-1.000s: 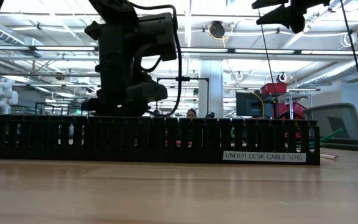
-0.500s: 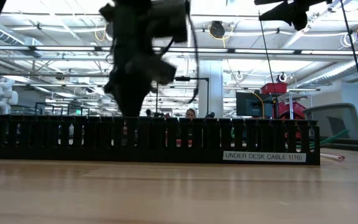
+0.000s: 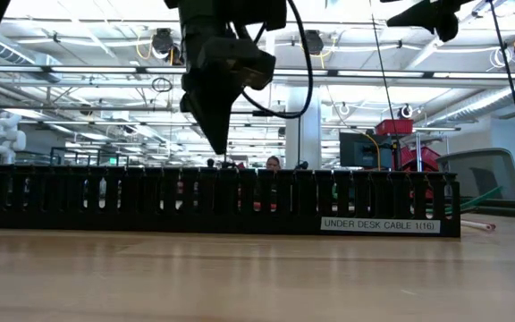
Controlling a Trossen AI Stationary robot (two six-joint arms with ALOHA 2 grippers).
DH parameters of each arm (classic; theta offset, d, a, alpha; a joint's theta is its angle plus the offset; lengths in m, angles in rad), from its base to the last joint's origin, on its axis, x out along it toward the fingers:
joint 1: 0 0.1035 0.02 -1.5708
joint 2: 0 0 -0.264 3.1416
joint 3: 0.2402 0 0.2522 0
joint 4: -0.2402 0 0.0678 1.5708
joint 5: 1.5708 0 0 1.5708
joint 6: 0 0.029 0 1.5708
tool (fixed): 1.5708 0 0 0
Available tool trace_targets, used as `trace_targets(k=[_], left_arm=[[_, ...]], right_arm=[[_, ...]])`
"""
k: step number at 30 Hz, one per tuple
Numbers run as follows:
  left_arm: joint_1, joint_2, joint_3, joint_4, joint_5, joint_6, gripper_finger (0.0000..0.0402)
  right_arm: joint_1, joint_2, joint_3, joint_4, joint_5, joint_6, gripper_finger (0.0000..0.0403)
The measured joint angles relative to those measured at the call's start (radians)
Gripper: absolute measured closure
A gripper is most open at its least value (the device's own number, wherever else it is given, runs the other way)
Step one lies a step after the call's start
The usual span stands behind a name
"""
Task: Ziptie cables
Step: Put the zip tied cable wires into the black cable duct
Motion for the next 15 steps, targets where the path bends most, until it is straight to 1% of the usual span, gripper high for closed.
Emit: trace_targets(k=[3, 5, 7, 10, 12, 15], left_arm=[[0.006, 0.0, -0.019, 0.005, -0.001, 0.001, 0.0364], [0.009, -0.001, -0.028, 0.008, -0.001, -0.03, 0.034], [0.009, -0.001, -0.037, 0.011, -0.013, -0.101, 0.0313], [0.005, -0.001, -0.063, 0.064, -0.032, -0.284, 0.0271], [-0.003, -0.001, -0.088, 0.089, -0.034, -0.379, 0.0244], [-0.025, 0.001, -0.127, 0.11, -0.051, -0.456, 0.0208]], right_arm=[[0.0, 0.0, 0.0, -0.009, -0.001, 0.019, 0.0106], [0.0, 0.0, 0.0, -0.016, -0.002, 0.023, 0.0106], [0.0, 0.0, 0.0, -0.02, -0.002, 0.02, 0.0106], [0.0, 0.0, 0.0, -0.019, -0.003, 0.016, 0.0106], [0.0, 0.0, 0.0, -0.019, -0.002, -0.002, 0.0106], [0.0, 0.0, 0.0, -0.019, -0.002, -0.031, 0.0106]])
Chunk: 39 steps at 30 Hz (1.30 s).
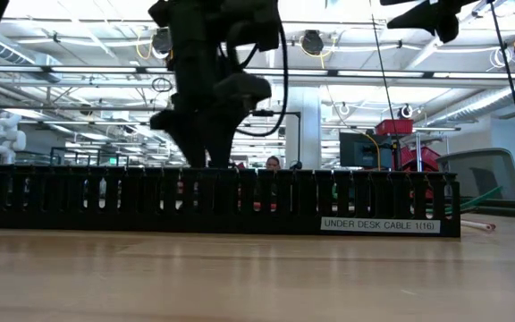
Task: Ziptie cables
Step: Put the zip tied cable wires into the black cable duct
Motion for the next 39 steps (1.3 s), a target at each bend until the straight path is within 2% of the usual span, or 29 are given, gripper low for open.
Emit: trace_targets(k=[5, 9, 20, 32, 34, 36, 39], left_arm=[[-0.032, 0.001, -0.037, -0.004, -0.003, -0.129, 0.0166], [-0.049, 0.002, -0.037, 0.025, -0.005, -0.175, 0.0149], [-0.063, 0.039, -0.037, 0.057, -0.035, -0.228, 0.0145], [-0.052, 0.146, -0.032, 0.077, -0.024, -0.274, 0.0146], [-0.052, 0.173, -0.032, 0.086, -0.012, -0.274, 0.0157], [-0.051, 0.196, -0.03, 0.09, 0.006, -0.26, 0.0187], [-0.054, 0.22, -0.026, 0.113, 0.018, -0.246, 0.0279]], right_arm=[[0.0, 0.0, 0.0, 0.0, 0.0, -0.037, 0.0106], [0.0, 0.0, 0.0, 0.0, 0.001, -0.063, 0.0106], [0.0, 0.0, 0.0, 0.001, 0.001, -0.073, 0.0106], [0.0, 0.0, 0.0, 0.003, 0.001, -0.073, 0.0106], [0.0, 0.0, 0.0, 0.003, 0.001, -0.073, 0.0106], [0.0, 0.0, 0.0, 0.004, 0.001, -0.073, 0.0106], [0.0, 0.0, 0.0, 0.004, 0.001, -0.062, 0.0106]])
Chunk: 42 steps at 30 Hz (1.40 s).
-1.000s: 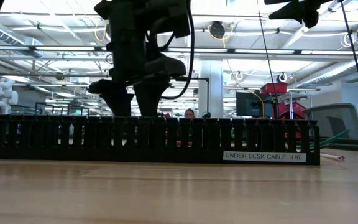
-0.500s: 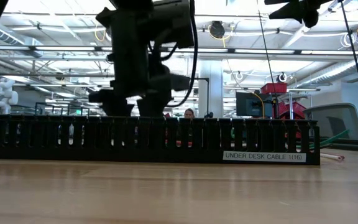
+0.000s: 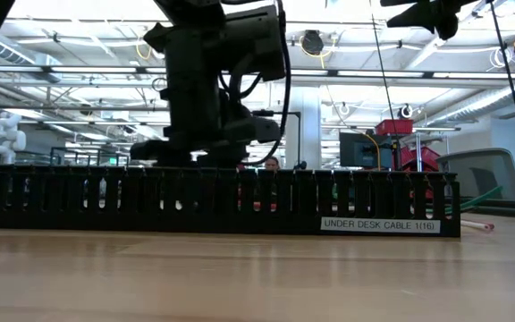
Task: Ziptie cables
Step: Put the zip tied cable wires into the black cable duct
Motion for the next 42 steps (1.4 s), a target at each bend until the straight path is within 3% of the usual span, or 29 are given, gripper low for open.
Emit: trace_targets(k=[2, 3, 12, 20, 26, 36, 42], left_arm=[[-0.004, 0.002, 0.0, 0.01, -0.007, 0.036, 0.0348], [-0.007, 0.002, 0.0, 0.01, -0.02, 0.046, 0.0352], [-0.005, -0.02, 0.04, -0.072, -0.067, 0.18, 0.0354], [0.008, -0.131, 0.073, -0.18, -0.157, 0.301, 0.0361], [0.004, -0.221, 0.078, -0.168, -0.149, 0.38, 0.0362], [0.014, -0.284, 0.088, 0.138, 0.094, 0.891, 0.0363], [0.036, -0.277, 0.091, 0.257, 0.229, 1.026, 0.0363]], right_arm=[[0.0, 0.0, 0.0, 0.0, 0.0, 0.015, 0.0106], [0.0, 0.0, 0.0, 0.0, 0.0, 0.017, 0.0106], [0.0, 0.0, 0.0, -0.001, 0.0, 0.016, 0.0106], [0.0, 0.0, 0.0, -0.001, 0.0, 0.016, 0.0106], [0.0, 0.0, 0.0, -0.003, 0.0, 0.016, 0.0106], [0.0, 0.001, 0.0, -0.003, 0.005, 0.022, 0.0106], [0.0, 0.001, 0.0, -0.003, 0.005, 0.042, 0.0106]])
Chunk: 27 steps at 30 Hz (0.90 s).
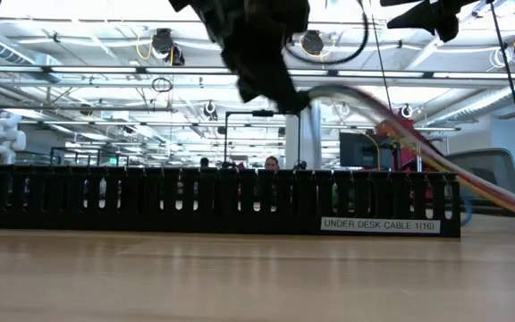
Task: Ziptie cables
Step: Put the zip tied cable wires into the black cable duct
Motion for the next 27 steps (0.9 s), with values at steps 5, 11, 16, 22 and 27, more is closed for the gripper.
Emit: trace_targets(k=[5, 11, 16, 22, 27], left_arm=[[-0.001, 0.005, 0.0, 0.12, 0.06, 0.092, 0.0364], [-0.001, 0.053, 0.001, 0.263, 0.081, 0.07, 0.0364], [-0.007, 0.11, 0.004, 0.413, 0.174, -0.019, 0.0364], [-0.034, 0.18, 0.003, 0.374, 0.234, -0.059, 0.0364], [-0.049, 0.182, 0.003, 0.166, 0.206, -0.05, 0.0364]], right_arm=[[0.0, 0.007, 0.0, 0.0, 0.02, 0.0, 0.0106], [-0.002, 0.023, 0.0, -0.001, 0.052, 0.0, 0.0106], [-0.002, 0.033, 0.0, -0.023, 0.052, 0.0, 0.0106], [-0.002, 0.034, 0.0, -0.066, 0.051, 0.0, 0.0106], [-0.002, 0.034, 0.0, -0.069, 0.051, 0.0, 0.0106]])
